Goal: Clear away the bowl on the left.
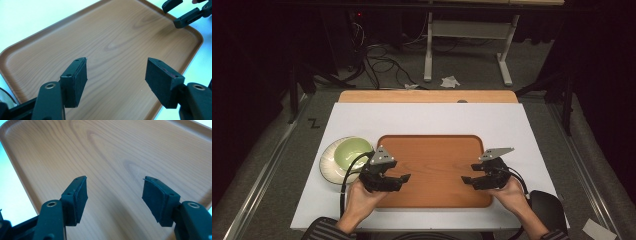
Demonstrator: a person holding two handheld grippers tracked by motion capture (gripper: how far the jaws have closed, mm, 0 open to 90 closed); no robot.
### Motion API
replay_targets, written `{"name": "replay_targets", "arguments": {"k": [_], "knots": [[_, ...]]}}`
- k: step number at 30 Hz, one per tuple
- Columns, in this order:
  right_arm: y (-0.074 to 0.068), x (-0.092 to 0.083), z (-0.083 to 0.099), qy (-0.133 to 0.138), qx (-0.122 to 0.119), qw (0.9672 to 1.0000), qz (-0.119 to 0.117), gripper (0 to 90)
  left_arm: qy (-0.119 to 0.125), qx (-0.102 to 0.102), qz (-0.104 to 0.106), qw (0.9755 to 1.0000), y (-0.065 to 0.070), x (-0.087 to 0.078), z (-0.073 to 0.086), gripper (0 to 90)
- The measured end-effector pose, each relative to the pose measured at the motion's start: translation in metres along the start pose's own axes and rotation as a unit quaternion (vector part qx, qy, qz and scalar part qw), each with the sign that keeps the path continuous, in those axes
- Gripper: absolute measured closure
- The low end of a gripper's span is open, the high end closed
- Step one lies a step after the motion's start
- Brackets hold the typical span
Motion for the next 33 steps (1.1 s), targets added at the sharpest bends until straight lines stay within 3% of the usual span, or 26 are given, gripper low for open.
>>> {"name": "replay_targets", "arguments": {"k": [33], "knots": [[-0.001,0.002,0.000,-0.004,0.005,1.0000,-0.003,38.1,0.029,-0.005,-0.025,0.9992,-0.016,-0.017,-0.007,33.3]]}}
Point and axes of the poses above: each handheld gripper's, and its own axes: x roughly forward along the jaws, z roughly out of its underside, y roughly to its right, the point moved 7 cm from there along x, roughly forward along the jaws, and after that the axes turned 12 degrees about -x, right-handed, at the moved point
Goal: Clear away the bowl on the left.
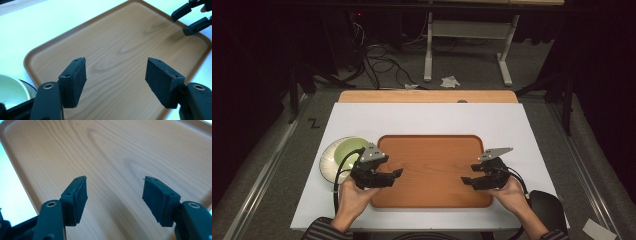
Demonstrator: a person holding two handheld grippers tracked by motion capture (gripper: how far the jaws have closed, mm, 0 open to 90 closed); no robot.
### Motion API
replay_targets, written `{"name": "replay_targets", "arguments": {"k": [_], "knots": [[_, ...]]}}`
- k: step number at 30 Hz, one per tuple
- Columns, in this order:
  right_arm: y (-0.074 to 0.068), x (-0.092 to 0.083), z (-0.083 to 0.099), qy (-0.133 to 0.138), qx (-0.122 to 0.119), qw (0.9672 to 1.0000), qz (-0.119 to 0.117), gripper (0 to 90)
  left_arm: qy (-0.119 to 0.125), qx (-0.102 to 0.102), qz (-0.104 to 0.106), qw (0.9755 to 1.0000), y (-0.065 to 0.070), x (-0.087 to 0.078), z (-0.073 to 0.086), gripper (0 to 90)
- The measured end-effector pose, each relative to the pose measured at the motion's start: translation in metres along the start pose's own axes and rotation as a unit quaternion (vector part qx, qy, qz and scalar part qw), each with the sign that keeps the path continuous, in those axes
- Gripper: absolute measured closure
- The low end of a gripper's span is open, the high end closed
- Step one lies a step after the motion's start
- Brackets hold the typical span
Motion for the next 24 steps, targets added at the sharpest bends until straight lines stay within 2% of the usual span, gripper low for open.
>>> {"name": "replay_targets", "arguments": {"k": [6,24], "knots": [[0.000,0.000,0.000,-0.001,-0.002,1.0000,-0.001,38.0,0.000,-0.004,0.000,1.0000,-0.003,-0.002,-0.001,33.4],[-0.001,0.000,0.000,-0.002,-0.003,1.0000,-0.003,37.9,0.004,-0.017,-0.018,0.9997,-0.017,-0.010,-0.004,33.8]]}}
Point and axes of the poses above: each handheld gripper's, and its own axes: x roughly forward along the jaws, z roughly out of its underside, y roughly to its right, the point moved 7 cm from there along x, roughly forward along the jaws, and after that the axes turned 12 degrees about -x, right-handed, at the moved point
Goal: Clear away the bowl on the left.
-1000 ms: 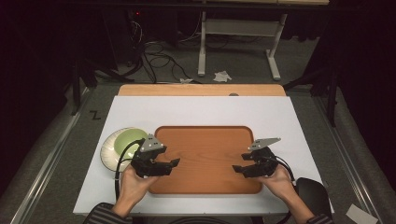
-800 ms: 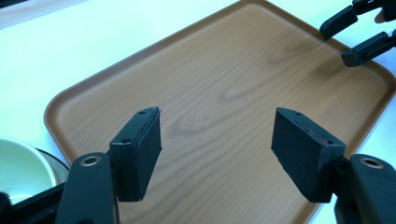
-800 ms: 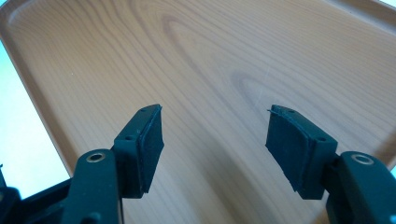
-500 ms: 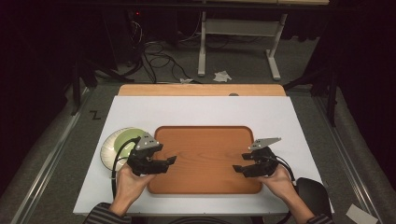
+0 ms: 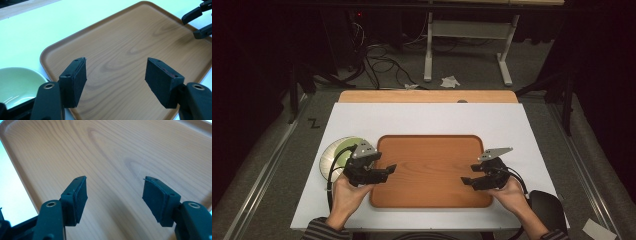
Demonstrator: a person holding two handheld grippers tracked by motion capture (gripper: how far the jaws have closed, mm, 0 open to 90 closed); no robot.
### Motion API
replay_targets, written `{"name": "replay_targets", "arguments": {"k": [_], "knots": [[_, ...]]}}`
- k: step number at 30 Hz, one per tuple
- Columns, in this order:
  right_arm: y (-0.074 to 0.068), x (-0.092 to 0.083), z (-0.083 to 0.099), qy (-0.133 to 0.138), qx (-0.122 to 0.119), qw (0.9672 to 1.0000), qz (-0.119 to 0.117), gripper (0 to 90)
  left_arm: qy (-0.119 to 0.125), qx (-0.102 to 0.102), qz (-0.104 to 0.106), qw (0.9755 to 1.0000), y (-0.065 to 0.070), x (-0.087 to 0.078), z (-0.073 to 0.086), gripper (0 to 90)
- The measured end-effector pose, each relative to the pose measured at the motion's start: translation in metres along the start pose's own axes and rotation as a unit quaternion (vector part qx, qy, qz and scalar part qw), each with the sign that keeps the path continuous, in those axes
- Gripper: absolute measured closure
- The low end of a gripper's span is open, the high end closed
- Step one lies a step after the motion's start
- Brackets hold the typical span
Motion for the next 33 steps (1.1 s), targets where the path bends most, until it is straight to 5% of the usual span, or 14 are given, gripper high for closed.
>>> {"name": "replay_targets", "arguments": {"k": [7,33], "knots": [[0.000,0.000,0.000,0.001,0.001,1.0000,0.000,37.9,-0.003,-0.040,0.012,0.9991,-0.009,-0.003,-0.001,35.5],[-0.001,0.001,0.001,-0.007,-0.003,1.0000,-0.001,37.7,0.014,-0.090,-0.037,0.9951,-0.052,-0.018,-0.002,33.3]]}}
Point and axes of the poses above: each handheld gripper's, and its own axes: x roughly forward along the jaws, z roughly out of its underside, y roughly to its right, the point moved 7 cm from there along x, roughly forward along the jaws, and after that the axes turned 12 degrees about -x, right-handed, at the moved point
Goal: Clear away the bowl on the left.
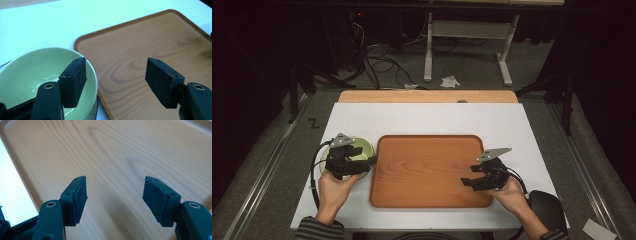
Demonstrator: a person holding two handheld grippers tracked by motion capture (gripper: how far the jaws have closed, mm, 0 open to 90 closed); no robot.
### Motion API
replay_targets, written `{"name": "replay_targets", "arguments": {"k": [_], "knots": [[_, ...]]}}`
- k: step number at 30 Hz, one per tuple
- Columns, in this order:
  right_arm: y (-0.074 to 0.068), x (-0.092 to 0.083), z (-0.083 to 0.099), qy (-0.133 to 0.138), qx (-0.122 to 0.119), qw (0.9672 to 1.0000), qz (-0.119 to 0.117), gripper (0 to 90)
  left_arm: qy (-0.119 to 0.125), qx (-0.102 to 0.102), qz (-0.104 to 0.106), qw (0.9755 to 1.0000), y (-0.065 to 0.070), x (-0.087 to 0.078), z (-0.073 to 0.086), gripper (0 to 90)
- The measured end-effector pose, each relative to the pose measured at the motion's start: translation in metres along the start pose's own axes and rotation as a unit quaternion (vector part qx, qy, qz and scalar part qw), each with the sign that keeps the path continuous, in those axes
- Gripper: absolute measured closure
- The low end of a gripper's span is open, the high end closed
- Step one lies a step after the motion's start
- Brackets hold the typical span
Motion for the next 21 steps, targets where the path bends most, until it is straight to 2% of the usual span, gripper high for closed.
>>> {"name": "replay_targets", "arguments": {"k": [11,21], "knots": [[0.000,0.000,0.000,0.000,-0.002,1.0000,-0.002,37.7,-0.001,-0.011,-0.013,0.9999,-0.011,-0.002,-0.001,32.3],[-0.001,0.001,0.000,-0.001,-0.001,1.0000,-0.005,37.7,0.003,-0.026,-0.029,0.9992,-0.027,-0.007,-0.002,31.0]]}}
Point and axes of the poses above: each handheld gripper's, and its own axes: x roughly forward along the jaws, z roughly out of its underside, y roughly to its right, the point moved 7 cm from there along x, roughly forward along the jaws, and after that the axes turned 12 degrees about -x, right-handed, at the moved point
